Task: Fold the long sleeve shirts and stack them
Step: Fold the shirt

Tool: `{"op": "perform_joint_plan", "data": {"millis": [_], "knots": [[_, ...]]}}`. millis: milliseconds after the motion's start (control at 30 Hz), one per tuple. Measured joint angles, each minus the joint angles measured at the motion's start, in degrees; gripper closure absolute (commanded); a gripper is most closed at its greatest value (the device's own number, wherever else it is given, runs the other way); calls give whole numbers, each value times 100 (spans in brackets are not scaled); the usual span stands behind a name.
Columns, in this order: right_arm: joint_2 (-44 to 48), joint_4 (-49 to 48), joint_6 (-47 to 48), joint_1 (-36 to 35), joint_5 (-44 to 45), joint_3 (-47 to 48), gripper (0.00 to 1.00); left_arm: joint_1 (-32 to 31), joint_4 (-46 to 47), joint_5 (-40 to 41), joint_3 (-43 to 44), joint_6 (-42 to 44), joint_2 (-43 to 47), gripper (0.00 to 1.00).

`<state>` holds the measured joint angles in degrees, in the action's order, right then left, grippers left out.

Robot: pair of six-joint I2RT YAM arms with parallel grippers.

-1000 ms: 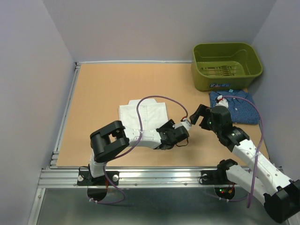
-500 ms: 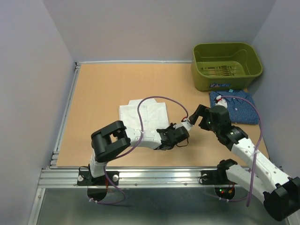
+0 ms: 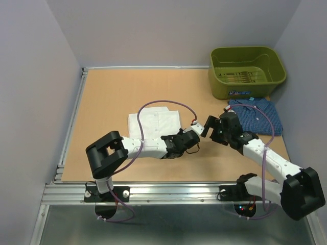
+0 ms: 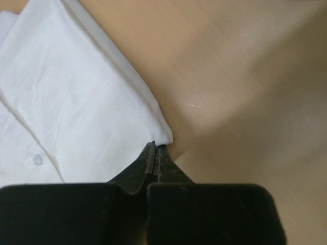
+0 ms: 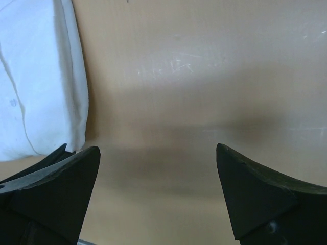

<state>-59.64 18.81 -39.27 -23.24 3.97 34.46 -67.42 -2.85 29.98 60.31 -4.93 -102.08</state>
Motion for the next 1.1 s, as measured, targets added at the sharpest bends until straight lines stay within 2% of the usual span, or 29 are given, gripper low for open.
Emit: {"op": "perform_joint_plan", "data": {"millis": [267, 700, 900, 1100], "knots": [[-1311, -1064, -496, 7, -1250, 118, 0, 42, 11, -229, -179, -273, 590, 100], [-3311, -3934, -1611, 37, -2865, 140, 0, 118, 4, -433, -267, -411, 603, 100], [-3919, -4688, -1897, 35, -3410, 291, 0, 155, 11, -448, -282, -485, 756, 100], [-4562, -5292, -2033, -11, -3871, 608, 9, 166, 35, -476, -337, -531, 914, 100]]}}
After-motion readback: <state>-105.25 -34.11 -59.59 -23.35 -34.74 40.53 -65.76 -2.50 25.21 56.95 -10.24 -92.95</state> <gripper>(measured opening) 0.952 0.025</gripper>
